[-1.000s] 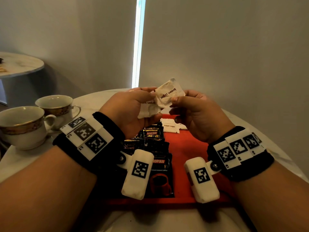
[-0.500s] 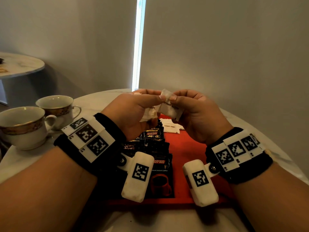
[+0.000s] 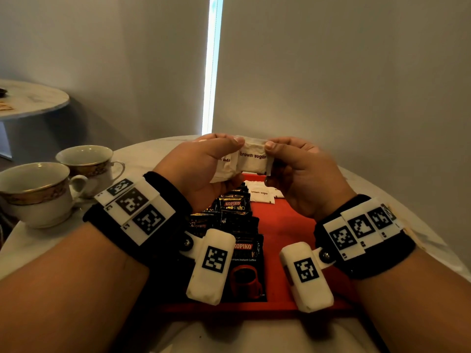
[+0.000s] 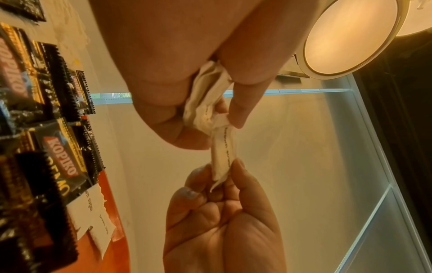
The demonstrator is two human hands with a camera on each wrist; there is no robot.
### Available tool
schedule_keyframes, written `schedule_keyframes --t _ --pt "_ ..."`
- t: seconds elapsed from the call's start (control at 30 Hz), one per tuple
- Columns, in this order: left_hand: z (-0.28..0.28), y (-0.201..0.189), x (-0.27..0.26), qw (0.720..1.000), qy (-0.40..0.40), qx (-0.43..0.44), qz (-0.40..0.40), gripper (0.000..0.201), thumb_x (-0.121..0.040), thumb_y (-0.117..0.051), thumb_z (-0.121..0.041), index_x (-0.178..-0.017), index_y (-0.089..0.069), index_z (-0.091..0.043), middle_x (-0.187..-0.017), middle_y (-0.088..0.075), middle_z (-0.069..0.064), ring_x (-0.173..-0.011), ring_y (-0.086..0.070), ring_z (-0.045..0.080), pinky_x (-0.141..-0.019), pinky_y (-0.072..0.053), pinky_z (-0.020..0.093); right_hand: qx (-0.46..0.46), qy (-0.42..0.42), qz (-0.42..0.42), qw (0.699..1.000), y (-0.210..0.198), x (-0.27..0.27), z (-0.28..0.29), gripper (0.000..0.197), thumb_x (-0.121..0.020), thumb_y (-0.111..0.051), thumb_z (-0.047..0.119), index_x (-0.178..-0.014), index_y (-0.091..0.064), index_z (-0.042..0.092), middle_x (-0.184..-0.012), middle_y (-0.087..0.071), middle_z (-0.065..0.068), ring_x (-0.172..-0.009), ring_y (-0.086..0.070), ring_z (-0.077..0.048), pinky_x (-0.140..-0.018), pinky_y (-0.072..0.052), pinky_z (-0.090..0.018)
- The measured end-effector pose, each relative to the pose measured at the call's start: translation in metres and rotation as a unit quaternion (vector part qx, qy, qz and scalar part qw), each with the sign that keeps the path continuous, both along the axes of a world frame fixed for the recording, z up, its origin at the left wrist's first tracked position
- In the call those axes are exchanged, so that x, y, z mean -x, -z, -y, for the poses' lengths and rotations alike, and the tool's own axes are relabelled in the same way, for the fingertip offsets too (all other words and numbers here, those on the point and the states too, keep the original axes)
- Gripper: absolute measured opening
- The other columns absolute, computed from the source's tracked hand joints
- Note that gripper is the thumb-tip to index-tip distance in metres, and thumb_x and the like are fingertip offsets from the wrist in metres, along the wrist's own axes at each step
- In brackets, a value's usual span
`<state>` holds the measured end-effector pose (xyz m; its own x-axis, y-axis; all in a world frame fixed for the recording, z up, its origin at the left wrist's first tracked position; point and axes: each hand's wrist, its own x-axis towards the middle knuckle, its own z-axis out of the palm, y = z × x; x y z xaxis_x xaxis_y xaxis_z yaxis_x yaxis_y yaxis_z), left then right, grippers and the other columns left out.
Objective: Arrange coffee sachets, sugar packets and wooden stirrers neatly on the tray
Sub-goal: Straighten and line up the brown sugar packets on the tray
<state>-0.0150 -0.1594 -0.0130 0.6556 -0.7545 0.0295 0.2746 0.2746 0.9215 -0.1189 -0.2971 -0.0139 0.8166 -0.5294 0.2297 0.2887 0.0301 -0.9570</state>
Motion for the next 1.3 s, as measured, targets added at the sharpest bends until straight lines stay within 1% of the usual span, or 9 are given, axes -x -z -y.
schedule_keyframes --t 0.1,0.2,0.27,0.37,0.53,0.63,0.77,1.07,1.3 --pt "0.000 0.000 0.000 1.000 -0.006 -0.004 -0.007 0.021 -0.095 -0.064 -0.019 -0.112 -0.061 -0.008 -0.109 -0.066 0.018 -0.072 -0.068 0.023 -0.053 -0.053 0.027 0.002 0.008 -0.002 1.000 0.000 0.001 0.000 0.003 -0.094 -0.062 0.008 -0.096 -0.063 0.007 -0.083 -0.073 -0.012 -0.070 -0.067 -0.022 -0.050 -0.049 -0.026" --pt "0.001 0.000 0.001 1.000 -0.013 -0.001 -0.021 0.015 -0.095 -0.064 -0.019 -0.105 -0.064 -0.008 -0.098 -0.069 0.014 -0.060 -0.067 0.018 -0.051 -0.052 0.027 0.011 0.021 -0.003 1.000 -0.002 0.002 0.004 0.002 -0.094 -0.062 0.008 -0.095 -0.063 0.007 -0.085 -0.074 -0.014 -0.070 -0.067 -0.025 -0.046 -0.047 -0.025" --pt "0.001 -0.001 0.001 0.999 -0.023 0.000 -0.033 0.013 -0.094 -0.065 -0.019 -0.103 -0.064 -0.009 -0.092 -0.067 0.009 -0.061 -0.064 0.017 -0.051 -0.052 0.026 0.008 0.039 -0.005 0.999 -0.005 0.005 0.012 0.002 -0.096 -0.061 0.010 -0.097 -0.062 0.009 -0.089 -0.075 -0.015 -0.071 -0.069 -0.024 -0.045 -0.044 -0.025" --pt "-0.001 -0.002 -0.002 0.998 -0.031 0.004 -0.051 0.014 -0.093 -0.067 -0.019 -0.102 -0.062 -0.009 -0.086 -0.064 0.005 -0.064 -0.063 0.016 -0.051 -0.052 0.025 -0.006 0.131 -0.026 0.991 -0.006 0.008 0.032 0.004 -0.099 -0.059 0.016 -0.101 -0.063 0.015 -0.096 -0.077 -0.011 -0.070 -0.067 -0.019 -0.046 -0.040 -0.023" --pt "-0.001 -0.003 -0.003 0.998 -0.035 0.011 -0.059 0.017 -0.093 -0.067 -0.019 -0.106 -0.061 -0.009 -0.085 -0.063 0.004 -0.061 -0.063 0.014 -0.051 -0.051 0.025 -0.035 0.255 -0.159 0.953 0.020 0.006 0.080 0.009 -0.101 -0.057 0.024 -0.105 -0.061 0.017 -0.096 -0.071 -0.008 -0.055 -0.053 -0.010 -0.037 -0.036 -0.020" --pt "0.000 -0.003 -0.003 0.998 -0.033 0.014 -0.059 0.020 -0.094 -0.067 -0.020 -0.109 -0.061 -0.009 -0.086 -0.064 0.004 -0.057 -0.065 0.013 -0.050 -0.051 0.025 -0.043 0.229 -0.215 0.949 0.037 0.002 0.098 0.007 -0.104 -0.051 0.017 -0.103 -0.058 0.014 -0.082 -0.062 -0.007 -0.048 -0.047 -0.010 -0.033 -0.028 -0.019" --pt "0.000 -0.002 -0.005 0.998 -0.034 0.013 -0.059 0.023 -0.093 -0.067 -0.020 -0.112 -0.061 -0.009 -0.085 -0.064 0.004 -0.059 -0.064 0.014 -0.050 -0.051 0.025 -0.059 0.204 -0.261 0.942 0.050 -0.003 0.104 0.013 -0.102 -0.050 0.007 -0.108 -0.061 0.009 -0.089 -0.068 -0.014 -0.045 -0.046 -0.010 -0.033 -0.025 -0.020" --pt "0.001 -0.002 -0.006 0.998 -0.026 0.005 -0.062 0.021 -0.093 -0.067 -0.021 -0.110 -0.061 -0.009 -0.092 -0.062 0.005 -0.073 -0.061 0.017 -0.050 -0.051 0.026 -0.049 0.188 -0.318 0.928 0.053 -0.002 0.106 0.017 -0.100 -0.053 0.009 -0.110 -0.066 0.005 -0.104 -0.073 -0.017 -0.047 -0.044 -0.009 -0.036 -0.027 -0.020" --pt "0.002 -0.001 -0.007 0.998 -0.024 0.001 -0.061 0.020 -0.093 -0.067 -0.022 -0.109 -0.061 -0.011 -0.092 -0.063 0.004 -0.075 -0.061 0.017 -0.051 -0.051 0.026 -0.042 0.178 -0.325 0.928 0.054 -0.003 0.106 0.018 -0.101 -0.051 0.007 -0.110 -0.066 0.006 -0.093 -0.071 -0.014 -0.047 -0.045 -0.009 -0.037 -0.028 -0.020"
